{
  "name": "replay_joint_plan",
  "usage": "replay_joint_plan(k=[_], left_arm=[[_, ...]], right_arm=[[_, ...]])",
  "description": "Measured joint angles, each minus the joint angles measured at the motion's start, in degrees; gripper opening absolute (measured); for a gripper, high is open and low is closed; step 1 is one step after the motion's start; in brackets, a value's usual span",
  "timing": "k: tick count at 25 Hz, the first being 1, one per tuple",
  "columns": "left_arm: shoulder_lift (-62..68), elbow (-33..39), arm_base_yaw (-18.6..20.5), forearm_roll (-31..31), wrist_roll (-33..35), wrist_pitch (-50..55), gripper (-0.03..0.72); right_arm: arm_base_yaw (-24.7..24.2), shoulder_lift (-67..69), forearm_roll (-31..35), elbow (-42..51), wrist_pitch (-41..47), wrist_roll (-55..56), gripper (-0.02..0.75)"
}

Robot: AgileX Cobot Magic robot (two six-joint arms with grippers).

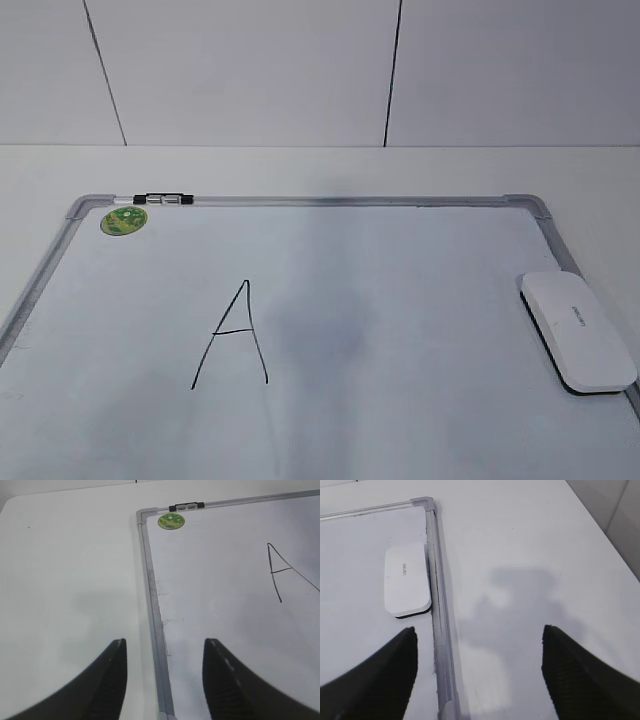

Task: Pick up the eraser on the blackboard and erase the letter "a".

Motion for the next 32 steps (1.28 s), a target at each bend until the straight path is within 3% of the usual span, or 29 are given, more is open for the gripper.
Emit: replay_joint_plan(k=[21,32], left_arm=[[0.00,0.00,0.00,0.00,0.00,0.00,0.371],[0.00,0.00,0.00,0.00,0.00,0.00,0.371]], right_arm=[[0.00,0.00,0.00,0.00,0.00,-0.12,0.592],[0.00,0.00,4.31,0.00,0.00,-6.34,0.592]])
